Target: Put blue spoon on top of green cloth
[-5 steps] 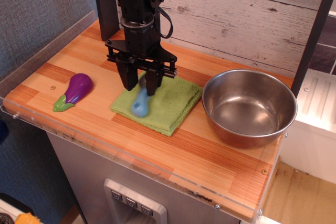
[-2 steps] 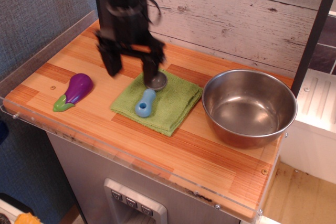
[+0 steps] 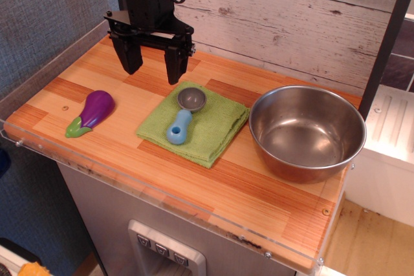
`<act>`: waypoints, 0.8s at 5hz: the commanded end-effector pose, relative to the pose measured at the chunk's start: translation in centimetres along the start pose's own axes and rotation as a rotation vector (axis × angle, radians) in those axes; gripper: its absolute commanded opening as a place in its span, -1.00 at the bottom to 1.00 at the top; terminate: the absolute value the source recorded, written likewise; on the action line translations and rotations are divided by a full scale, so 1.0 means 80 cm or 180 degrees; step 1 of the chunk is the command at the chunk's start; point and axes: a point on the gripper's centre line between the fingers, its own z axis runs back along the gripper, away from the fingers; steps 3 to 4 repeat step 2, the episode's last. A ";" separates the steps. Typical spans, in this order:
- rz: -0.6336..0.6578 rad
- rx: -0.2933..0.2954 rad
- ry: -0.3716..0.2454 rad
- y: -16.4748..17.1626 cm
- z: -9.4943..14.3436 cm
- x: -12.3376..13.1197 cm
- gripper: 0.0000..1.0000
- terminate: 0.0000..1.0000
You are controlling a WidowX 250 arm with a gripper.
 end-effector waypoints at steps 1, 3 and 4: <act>-0.0230 -0.0039 -0.0018 0.004 0.014 0.008 1.00 -1.00; -0.0230 -0.0039 -0.0018 0.004 0.014 0.008 1.00 1.00; -0.0230 -0.0039 -0.0018 0.004 0.014 0.008 1.00 1.00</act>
